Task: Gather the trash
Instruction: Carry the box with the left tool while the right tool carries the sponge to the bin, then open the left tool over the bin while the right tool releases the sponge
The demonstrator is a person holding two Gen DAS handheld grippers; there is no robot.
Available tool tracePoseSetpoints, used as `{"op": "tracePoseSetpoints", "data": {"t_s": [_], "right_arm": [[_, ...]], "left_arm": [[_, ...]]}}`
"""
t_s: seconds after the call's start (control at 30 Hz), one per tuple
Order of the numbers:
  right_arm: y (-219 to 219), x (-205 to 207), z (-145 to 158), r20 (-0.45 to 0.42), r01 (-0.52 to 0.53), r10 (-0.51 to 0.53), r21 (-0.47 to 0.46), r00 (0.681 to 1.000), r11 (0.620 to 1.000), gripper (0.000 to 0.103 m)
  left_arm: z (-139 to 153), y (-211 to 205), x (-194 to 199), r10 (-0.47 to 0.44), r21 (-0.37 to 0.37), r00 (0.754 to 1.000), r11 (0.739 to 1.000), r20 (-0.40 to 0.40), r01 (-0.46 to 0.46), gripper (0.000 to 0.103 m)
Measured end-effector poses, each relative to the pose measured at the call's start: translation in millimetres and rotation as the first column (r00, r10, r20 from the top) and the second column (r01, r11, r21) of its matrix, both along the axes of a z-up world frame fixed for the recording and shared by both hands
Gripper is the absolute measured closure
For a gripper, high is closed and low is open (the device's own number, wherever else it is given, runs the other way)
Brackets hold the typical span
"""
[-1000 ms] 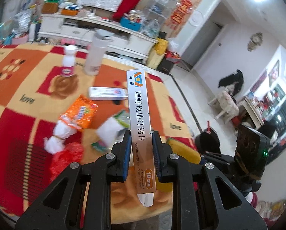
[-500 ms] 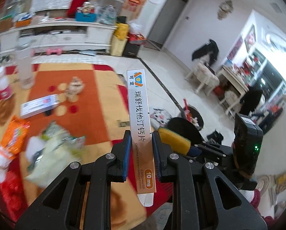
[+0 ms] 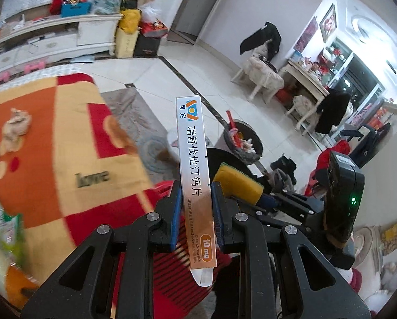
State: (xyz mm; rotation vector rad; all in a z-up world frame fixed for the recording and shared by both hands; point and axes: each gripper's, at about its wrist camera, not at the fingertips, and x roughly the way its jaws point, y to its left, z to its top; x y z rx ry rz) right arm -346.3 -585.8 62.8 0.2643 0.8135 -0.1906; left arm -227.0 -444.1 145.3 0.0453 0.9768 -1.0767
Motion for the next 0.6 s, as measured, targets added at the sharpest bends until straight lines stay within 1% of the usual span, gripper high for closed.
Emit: {"op": "tracePoseSetpoints", "data": {"t_s": [0.1, 0.3, 0.4, 0.5, 0.53, 0.57, 0.6], "right_arm": [[-18, -2, -3, -0.008, 0.04, -0.04, -0.005, 0.999, 0.999, 0.077], [-44, 0, -13, -0.026, 0.113, -0.113, -0.017, 0.993, 0.993, 0.077], [-53, 1, -20, -0.033, 0.146, -0.147, -0.01, 0.989, 0.989, 0.077], [-58, 1, -23, -0.036, 0.188, -0.189, -0.03, 0.981, 0.982, 0.077], [-61, 2, -25, -0.036, 0.202, -0.203, -0.031, 0.979, 0.979, 0.076], [-63, 2, -26, -0.036, 0.21, -0.211, -0.029, 0.977, 0.977, 0.072], [-65, 2, -28, -0.037, 0.222, -0.223, -0.028, 0.974, 0.975, 0.068]], "left_arm": [[-10, -26, 0, -0.014, -0.003, 1.0, 1.0, -0.02, 0.014, 0.084], [-31, -59, 1, -0.016, -0.01, 0.998, 1.0, -0.059, 0.015, 0.084], [-39, -72, 1, -0.01, -0.013, 0.998, 1.0, -0.058, 0.009, 0.083], [-45, -80, 0, -0.005, -0.023, 0.999, 1.0, -0.052, 0.004, 0.08], [-47, -82, 1, -0.003, -0.02, 0.999, 1.0, -0.052, 0.002, 0.069], [-49, -82, 1, -0.002, -0.023, 0.998, 1.0, -0.058, 0.001, 0.052], [-50, -81, 1, -0.003, -0.032, 0.998, 0.999, -0.066, 0.001, 0.045]]}}
